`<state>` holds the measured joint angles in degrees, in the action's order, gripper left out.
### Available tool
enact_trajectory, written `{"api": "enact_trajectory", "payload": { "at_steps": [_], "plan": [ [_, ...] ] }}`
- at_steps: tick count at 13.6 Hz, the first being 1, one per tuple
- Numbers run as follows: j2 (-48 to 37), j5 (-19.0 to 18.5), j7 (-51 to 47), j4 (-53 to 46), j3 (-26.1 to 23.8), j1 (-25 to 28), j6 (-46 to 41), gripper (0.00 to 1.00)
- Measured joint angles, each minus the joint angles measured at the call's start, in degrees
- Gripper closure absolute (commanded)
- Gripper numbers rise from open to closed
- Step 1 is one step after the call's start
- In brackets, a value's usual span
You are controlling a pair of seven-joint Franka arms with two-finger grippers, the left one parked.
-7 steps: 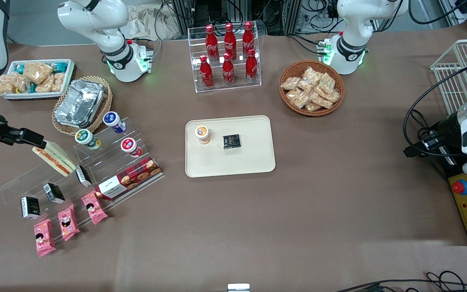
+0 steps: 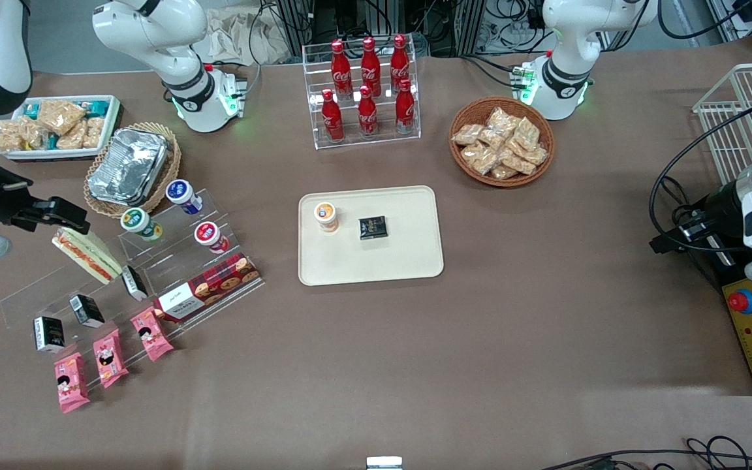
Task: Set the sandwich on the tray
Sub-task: 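Move the right gripper over the wrapped sandwich on the acrylic rack, then lower the right gripper and close it on the wrapped sandwich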
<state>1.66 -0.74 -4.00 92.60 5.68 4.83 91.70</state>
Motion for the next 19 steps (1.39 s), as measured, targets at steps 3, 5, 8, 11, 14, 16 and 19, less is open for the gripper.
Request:
{"api": "enact_trajectory", "payload": {
  "at_steps": [3, 5, 8, 11, 14, 16, 19],
  "plan": [
    [-0.3, 0.0, 13.1, 0.1, 0.6, -0.4, -2.2, 0.01],
    [-0.6, 0.0, 21.6, 0.9, 2.4, -1.2, -3.0, 0.01],
    [-2.1, 0.0, 28.0, 4.3, 4.3, -1.9, -2.3, 0.01],
    [-5.3, 0.0, 36.6, 12.2, 7.3, -1.9, 5.5, 0.01],
    [-6.6, 0.0, 40.0, 16.4, 9.2, -2.0, 9.6, 0.01],
    [-6.7, 0.0, 40.7, 18.2, 9.0, -1.9, 12.1, 0.01],
    [-6.7, 0.0, 44.4, 21.0, 9.1, -1.9, 16.9, 0.01]
  ]
}}
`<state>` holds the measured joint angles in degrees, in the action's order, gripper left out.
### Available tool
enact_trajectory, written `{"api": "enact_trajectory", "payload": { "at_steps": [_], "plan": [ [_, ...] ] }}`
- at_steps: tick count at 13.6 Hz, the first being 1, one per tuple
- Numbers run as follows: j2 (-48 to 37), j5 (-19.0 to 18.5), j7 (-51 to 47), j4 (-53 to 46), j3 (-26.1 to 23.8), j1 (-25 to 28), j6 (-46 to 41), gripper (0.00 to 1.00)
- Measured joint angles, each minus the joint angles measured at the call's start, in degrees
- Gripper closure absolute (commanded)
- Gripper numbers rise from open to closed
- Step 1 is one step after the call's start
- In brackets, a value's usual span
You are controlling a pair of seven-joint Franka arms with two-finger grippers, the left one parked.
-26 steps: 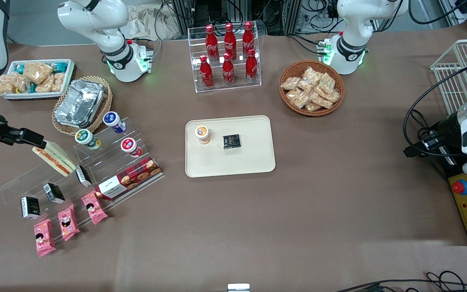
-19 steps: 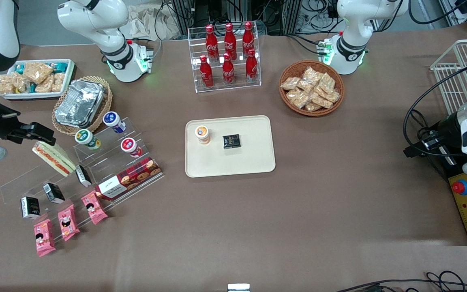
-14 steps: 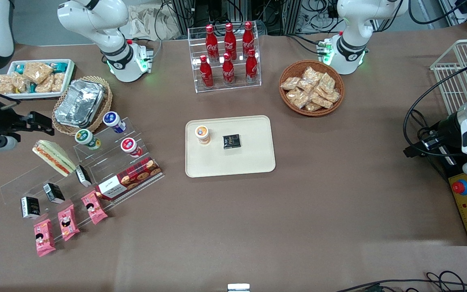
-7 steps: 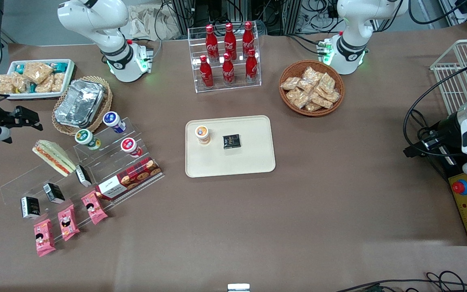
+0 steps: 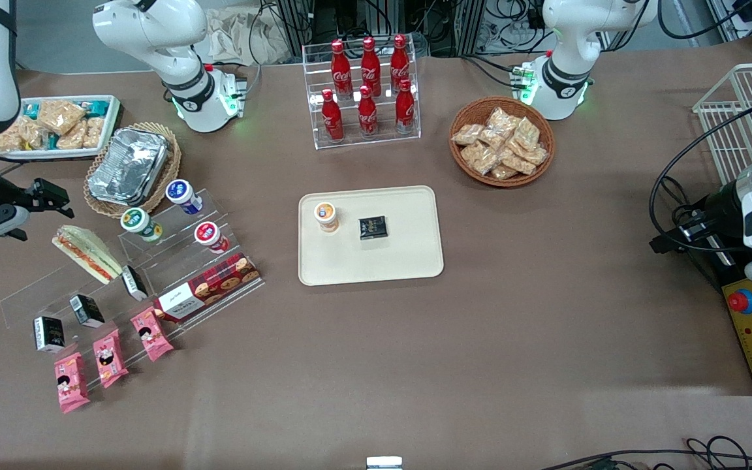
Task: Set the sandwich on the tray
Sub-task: 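Lower the right gripper and close it on the wrapped sandwich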
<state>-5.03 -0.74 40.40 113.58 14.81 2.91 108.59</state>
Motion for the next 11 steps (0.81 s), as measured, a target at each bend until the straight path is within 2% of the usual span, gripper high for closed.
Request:
{"api": "enact_trajectory", "payload": {
  "at_steps": [7, 11],
  "plan": [
    [5.1, 0.9, 10.2, 5.1, 3.9, 0.0, 9.3, 0.01],
    [6.7, 1.0, 10.9, 8.9, 4.1, 0.0, 12.5, 0.04]
  ]
}}
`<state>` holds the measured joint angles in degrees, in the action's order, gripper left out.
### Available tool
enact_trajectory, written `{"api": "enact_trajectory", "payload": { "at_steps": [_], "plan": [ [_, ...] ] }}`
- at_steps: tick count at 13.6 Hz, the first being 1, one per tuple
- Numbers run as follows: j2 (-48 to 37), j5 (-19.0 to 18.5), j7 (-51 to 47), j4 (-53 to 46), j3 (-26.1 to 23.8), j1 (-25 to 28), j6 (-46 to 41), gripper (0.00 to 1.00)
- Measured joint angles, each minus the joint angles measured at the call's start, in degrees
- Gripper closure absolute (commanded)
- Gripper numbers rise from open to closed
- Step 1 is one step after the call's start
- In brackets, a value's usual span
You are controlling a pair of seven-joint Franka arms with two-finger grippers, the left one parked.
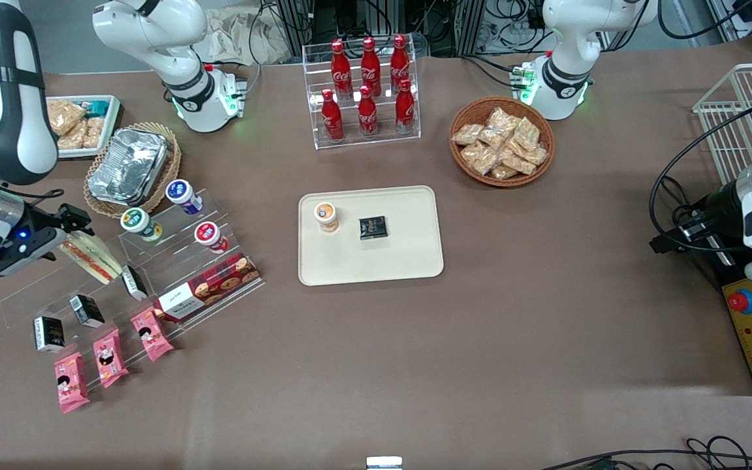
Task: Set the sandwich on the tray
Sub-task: 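Lower the right gripper and close it on the wrapped sandwich, then lift the sandwich and carry it over the beige tray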
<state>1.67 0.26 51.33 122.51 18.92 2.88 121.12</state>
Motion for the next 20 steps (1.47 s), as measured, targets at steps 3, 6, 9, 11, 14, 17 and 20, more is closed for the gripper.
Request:
{"api": "enact_trajectory", "payload": {
  "at_steps": [3, 6, 9, 11, 14, 17, 20],
  "plan": [
    [0.3, 0.7, 0.8, 1.1, 0.0, -0.4, 0.9, 0.2],
    [1.8, 5.0, 5.5, 1.6, 0.1, -1.8, 2.0, 0.59],
    [2.6, 5.7, 8.1, 1.5, 0.3, -2.6, 3.1, 0.88],
    [2.5, 5.8, 8.7, 1.4, 0.3, -2.5, 3.4, 0.91],
    [1.1, 5.7, 11.5, -0.8, 0.0, -2.4, 4.0, 0.93],
    [-0.8, 5.7, 14.8, -7.6, -0.6, -2.1, -1.4, 0.97],
    [-1.8, 5.0, 15.1, -14.8, -5.4, -1.9, -12.2, 0.97]
  ]
}}
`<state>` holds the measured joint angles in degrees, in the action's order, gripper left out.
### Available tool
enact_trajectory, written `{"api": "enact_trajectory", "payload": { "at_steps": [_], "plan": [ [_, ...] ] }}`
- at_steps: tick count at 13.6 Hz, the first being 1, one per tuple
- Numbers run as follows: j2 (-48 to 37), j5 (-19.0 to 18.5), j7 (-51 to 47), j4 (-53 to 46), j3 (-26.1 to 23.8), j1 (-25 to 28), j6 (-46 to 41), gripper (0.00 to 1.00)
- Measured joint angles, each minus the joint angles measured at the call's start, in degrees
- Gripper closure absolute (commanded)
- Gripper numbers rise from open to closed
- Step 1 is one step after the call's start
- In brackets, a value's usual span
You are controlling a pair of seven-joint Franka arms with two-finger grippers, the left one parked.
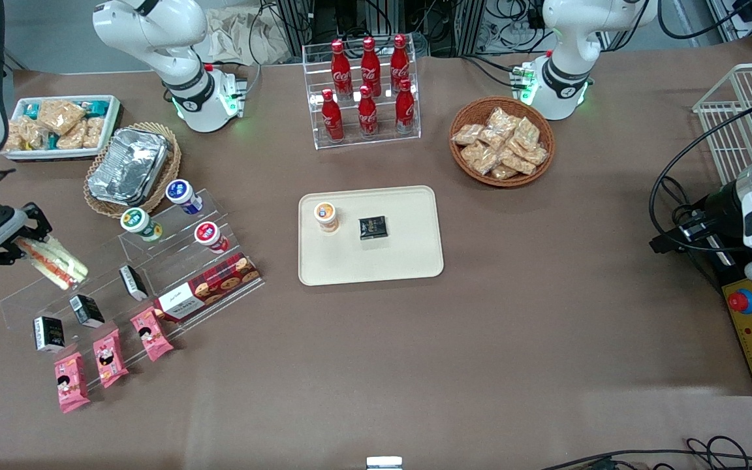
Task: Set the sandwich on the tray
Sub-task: 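Lift the sandwich and carry it over the beige tray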
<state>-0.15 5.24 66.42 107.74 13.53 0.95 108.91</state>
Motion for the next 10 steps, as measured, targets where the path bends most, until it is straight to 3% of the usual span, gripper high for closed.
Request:
{"api": "enact_trajectory", "payload": {
  "at_steps": [4, 6, 10],
  "plan": [
    [0.3, -0.1, -1.9, -2.4, -12.0, 0.4, -5.2, 0.96],
    [1.4, 1.9, -2.6, -2.4, -18.4, 0.8, -5.1, 0.96],
    [6.5, 3.9, -3.6, -2.3, -23.6, 7.6, 1.6, 0.96]
  ]
}}
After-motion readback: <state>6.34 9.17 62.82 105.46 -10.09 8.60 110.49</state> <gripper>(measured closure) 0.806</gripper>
